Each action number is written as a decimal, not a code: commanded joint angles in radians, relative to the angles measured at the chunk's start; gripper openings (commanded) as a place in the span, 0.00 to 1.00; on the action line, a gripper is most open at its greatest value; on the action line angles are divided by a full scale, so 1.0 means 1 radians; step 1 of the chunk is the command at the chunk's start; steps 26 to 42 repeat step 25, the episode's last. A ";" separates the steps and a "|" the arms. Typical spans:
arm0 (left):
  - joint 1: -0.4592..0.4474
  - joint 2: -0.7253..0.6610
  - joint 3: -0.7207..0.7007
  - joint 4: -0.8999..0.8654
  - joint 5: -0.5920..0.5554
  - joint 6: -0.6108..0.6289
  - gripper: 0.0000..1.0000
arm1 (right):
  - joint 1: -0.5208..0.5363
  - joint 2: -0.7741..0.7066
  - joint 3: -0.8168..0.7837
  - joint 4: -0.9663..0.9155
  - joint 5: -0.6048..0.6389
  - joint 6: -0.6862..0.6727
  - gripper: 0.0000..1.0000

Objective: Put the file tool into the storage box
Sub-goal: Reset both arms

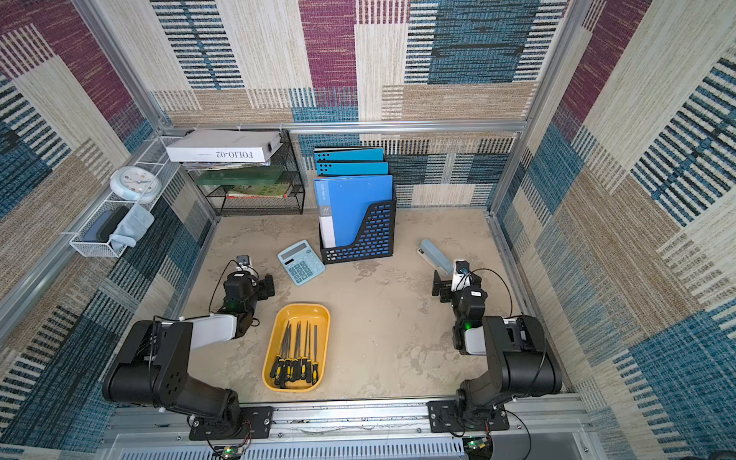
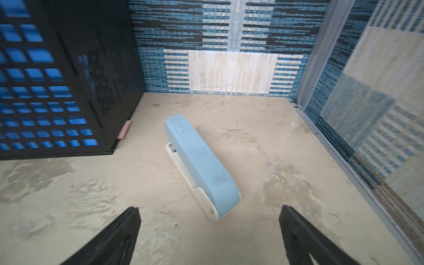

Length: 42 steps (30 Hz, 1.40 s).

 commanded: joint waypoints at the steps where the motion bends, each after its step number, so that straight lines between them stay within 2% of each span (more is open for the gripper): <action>1: 0.009 -0.001 0.004 0.012 0.090 0.040 0.98 | -0.010 -0.005 -0.004 0.040 -0.123 -0.037 0.99; 7: 0.010 0.004 0.017 -0.027 0.033 0.013 0.98 | -0.015 -0.003 0.001 0.035 -0.116 -0.030 1.00; 11: 0.009 -0.001 0.003 -0.013 -0.056 -0.031 1.00 | -0.015 0.012 0.037 -0.017 0.054 0.042 0.99; 42: 0.009 -0.003 0.002 -0.013 -0.076 -0.038 1.00 | -0.015 0.013 0.031 -0.007 0.057 0.043 0.99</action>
